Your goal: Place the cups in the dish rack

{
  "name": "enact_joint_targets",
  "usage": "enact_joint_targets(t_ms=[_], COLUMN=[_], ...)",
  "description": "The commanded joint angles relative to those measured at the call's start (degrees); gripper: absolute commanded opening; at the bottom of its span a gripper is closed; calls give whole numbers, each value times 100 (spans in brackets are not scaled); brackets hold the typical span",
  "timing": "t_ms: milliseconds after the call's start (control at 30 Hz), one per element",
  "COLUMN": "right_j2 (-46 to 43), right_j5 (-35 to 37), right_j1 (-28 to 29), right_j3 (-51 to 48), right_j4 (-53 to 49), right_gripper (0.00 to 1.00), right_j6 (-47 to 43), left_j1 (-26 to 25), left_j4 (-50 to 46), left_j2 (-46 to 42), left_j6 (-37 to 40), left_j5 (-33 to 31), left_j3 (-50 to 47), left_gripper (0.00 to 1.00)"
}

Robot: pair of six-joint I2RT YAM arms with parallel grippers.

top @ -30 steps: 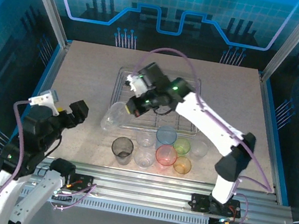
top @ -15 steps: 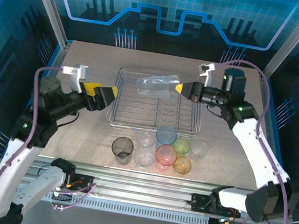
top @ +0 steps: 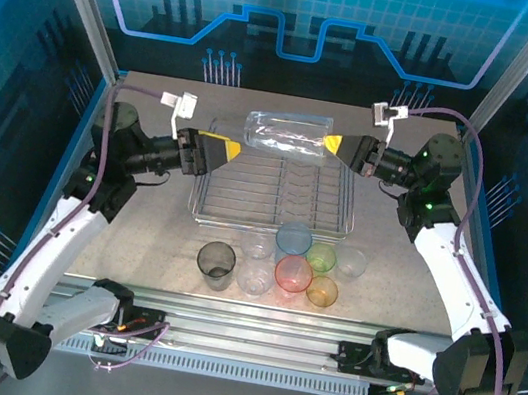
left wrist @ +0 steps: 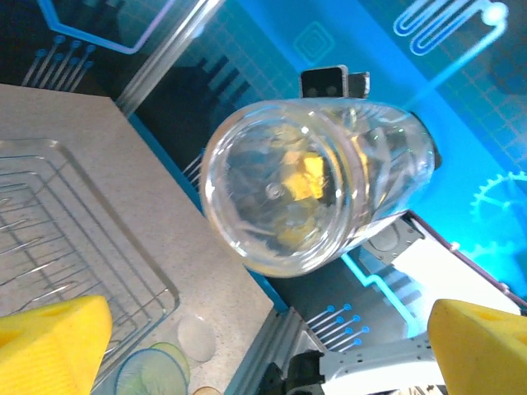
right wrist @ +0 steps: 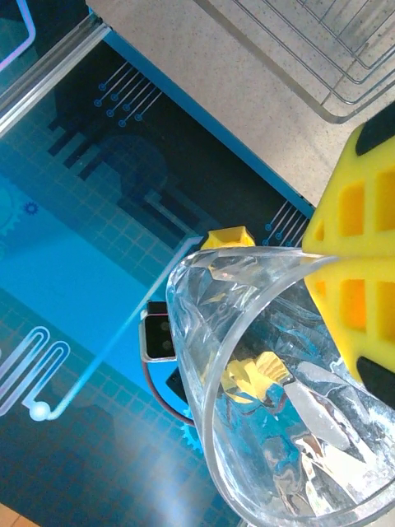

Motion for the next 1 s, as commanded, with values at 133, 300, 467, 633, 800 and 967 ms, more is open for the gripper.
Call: enact_joint_targets(t_ms=[133, 300, 467, 633, 800, 967], right_j2=[63, 190, 272, 415, 559, 705], right_j5=[-90, -139, -139, -126, -67, -103], right_j1=[252, 384, 450, 513, 508, 508], right_j3=[381, 475, 433, 357, 299, 265], right_j4=[-503, -373, -277, -5, 230, 426], right_gripper=[0, 0, 0, 0, 0, 0], right_j6=[-404, -313, -246, -27, 160, 349], left_j1=[-155, -210, -254, -331, -428, -482], left_j4=[573, 603, 743, 777, 783, 700], left_j2=[265, 464, 605, 754, 832, 851], left_j6=[-214, -217, -282, -343, -345, -288], left_j5=[681, 702, 710, 710, 702, 634], left_j3=[272, 399, 500, 567, 602, 604], left_gripper=[99, 100, 99, 95, 86, 66])
